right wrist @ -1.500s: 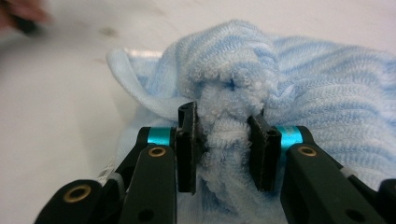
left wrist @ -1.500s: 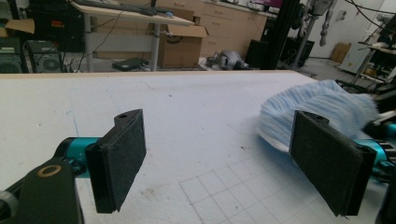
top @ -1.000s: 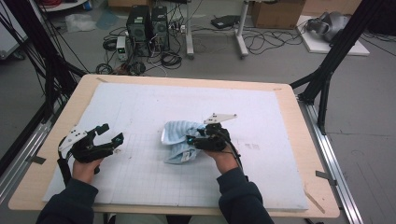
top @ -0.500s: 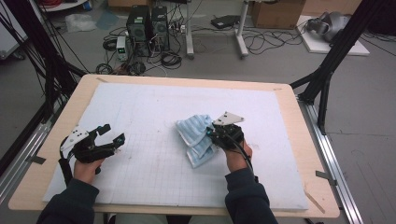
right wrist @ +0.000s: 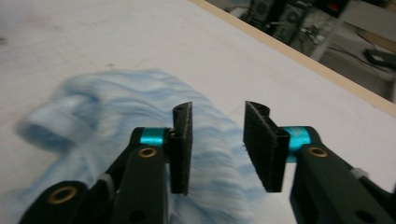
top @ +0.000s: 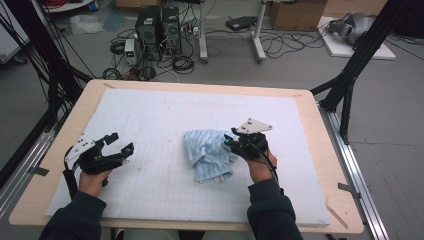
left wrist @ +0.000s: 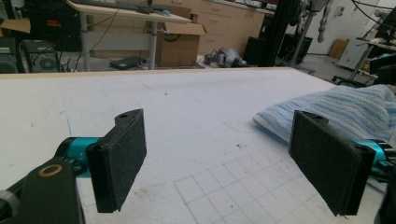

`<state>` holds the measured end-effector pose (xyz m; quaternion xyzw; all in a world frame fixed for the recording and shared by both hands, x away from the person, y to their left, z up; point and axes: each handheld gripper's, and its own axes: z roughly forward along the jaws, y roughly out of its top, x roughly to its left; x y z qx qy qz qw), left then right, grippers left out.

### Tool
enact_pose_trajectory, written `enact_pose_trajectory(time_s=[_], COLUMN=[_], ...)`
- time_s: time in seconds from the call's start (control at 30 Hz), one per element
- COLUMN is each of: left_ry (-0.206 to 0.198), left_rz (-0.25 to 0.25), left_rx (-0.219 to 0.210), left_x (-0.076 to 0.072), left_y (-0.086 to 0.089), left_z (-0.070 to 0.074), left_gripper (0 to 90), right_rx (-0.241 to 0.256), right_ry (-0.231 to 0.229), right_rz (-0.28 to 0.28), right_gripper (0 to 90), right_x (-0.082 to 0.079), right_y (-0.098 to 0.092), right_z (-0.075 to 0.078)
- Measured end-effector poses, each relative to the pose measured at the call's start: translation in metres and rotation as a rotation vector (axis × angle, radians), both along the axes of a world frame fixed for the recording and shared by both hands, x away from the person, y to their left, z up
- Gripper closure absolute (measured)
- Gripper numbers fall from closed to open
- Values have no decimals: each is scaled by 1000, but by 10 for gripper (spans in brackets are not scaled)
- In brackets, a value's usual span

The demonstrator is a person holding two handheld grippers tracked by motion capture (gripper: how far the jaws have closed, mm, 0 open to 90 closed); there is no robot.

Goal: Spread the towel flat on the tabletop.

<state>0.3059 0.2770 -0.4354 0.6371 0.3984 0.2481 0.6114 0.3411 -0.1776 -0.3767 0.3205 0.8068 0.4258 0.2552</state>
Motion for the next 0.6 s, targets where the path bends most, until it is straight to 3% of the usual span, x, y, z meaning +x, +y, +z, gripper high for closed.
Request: enact_pose_trajectory(time_s=[0.1, 0.13, 0.17, 0.2, 0.23, 0.27, 0.3, 0.33, 0.37, 0.4, 0.43, 0.47, 0.5, 0.53, 0.57, 0.6], left_ry=[0, 0, 0, 2, 2, 2, 3, 4, 4, 5, 5, 3, 2, 1, 1, 2], left_rz=[0, -1, -1, 0, 0, -2, -2, -2, -1, 1, 1, 2, 3, 3, 3, 1], left_rx=[1, 1, 1, -1, -1, 0, -2, -3, -4, -6, -6, -3, -6, -7, -7, -6], left_x=[0, 0, 0, 0, 0, 0, 0, 0, 0, 0, 0, 0, 0, 0, 0, 0], left_y=[0, 1, 1, 1, 1, 1, 0, 0, 0, 0, 0, 1, 1, 1, 1, 1], left_z=[0, 0, 0, 0, 0, 0, 0, 0, 0, 0, 0, 0, 0, 0, 0, 0], left_gripper=[194, 194, 194, 194, 194, 194, 194, 194, 194, 194, 194, 194, 194, 194, 194, 194], right_rx=[20, 35, 35, 35, 35, 24, 24, 2, 2, -31, -31, -84, -84, -150, -150, -201], right_ry=[1, 7, 7, 14, 14, 13, 13, 16, 16, 16, 16, 10, 10, 21, 21, 25], right_rz=[40, 96, 96, 158, 158, 215, 215, 285, 285, 352, 352, 395, 395, 412, 412, 406], right_gripper=[540, 480, 480, 449, 449, 432, 432, 417, 417, 418, 418, 439, 439, 484, 484, 572], right_x=[-3, -8, -8, -13, -13, -17, -17, -21, -21, -23, -23, -24, -24, -22, -22, -17], right_y=[5, 13, 13, 23, 23, 33, 33, 48, 48, 63, 63, 76, 76, 85, 85, 88], right_z=[1, 3, 3, 4, 4, 5, 5, 6, 6, 5, 5, 2, 2, -4, -4, -10])
